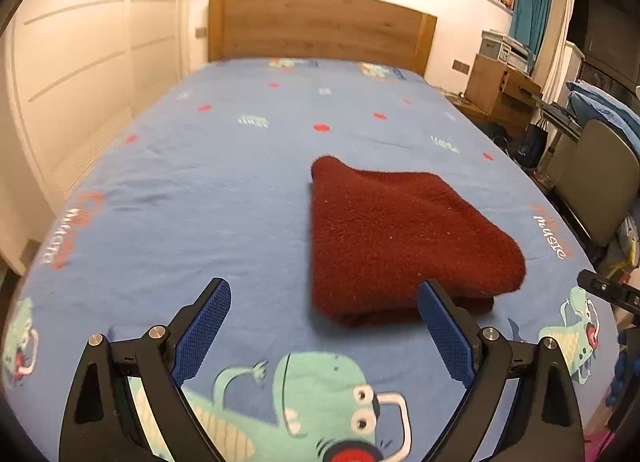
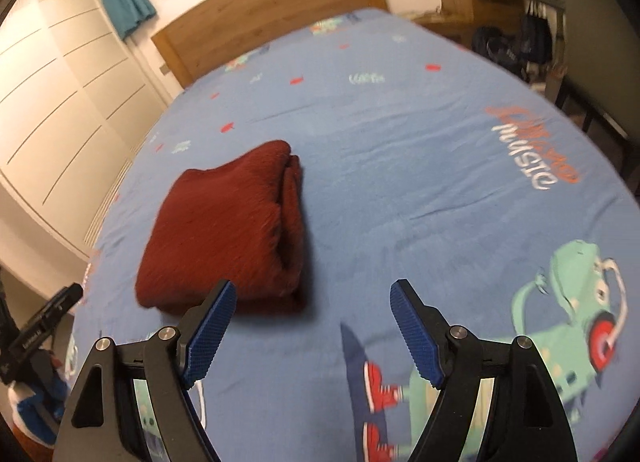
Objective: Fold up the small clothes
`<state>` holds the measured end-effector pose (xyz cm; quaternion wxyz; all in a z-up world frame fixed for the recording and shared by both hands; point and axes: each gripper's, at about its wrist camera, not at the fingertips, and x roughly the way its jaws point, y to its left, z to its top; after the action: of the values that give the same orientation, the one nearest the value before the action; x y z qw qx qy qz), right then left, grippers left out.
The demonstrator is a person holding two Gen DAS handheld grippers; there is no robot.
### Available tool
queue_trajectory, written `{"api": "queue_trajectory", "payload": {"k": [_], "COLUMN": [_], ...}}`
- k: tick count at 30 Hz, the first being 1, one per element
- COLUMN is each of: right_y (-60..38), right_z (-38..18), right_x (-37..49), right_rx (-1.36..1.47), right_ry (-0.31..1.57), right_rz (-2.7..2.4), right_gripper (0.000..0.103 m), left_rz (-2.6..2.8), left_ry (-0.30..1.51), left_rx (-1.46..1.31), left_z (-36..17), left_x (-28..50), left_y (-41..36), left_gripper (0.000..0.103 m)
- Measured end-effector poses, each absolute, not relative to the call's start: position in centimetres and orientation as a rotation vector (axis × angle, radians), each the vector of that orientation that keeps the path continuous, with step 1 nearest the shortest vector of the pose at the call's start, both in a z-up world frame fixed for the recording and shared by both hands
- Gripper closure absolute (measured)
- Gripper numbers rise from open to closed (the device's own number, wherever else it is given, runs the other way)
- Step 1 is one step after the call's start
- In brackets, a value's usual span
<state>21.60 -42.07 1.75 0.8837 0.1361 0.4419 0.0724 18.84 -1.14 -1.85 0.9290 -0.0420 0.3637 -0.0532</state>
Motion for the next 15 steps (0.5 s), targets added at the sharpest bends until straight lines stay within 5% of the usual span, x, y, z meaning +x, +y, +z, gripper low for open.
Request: {"api": "queue_trajectory", "payload": {"k": [15], "right_y": [-39.3], "right_z": [8.2], "right_x": [8.3], "right_rx": [0.184], "right_ry": [0.730], "right_rz": [0.086], "right_gripper": [0.013], "left_rz": [-0.061], "left_ry": [0.618], "left_rx": [-0.053], "left_z": [0.8], "left_x": [6.8], "left_y": [-1.3], "left_gripper": [0.010]}}
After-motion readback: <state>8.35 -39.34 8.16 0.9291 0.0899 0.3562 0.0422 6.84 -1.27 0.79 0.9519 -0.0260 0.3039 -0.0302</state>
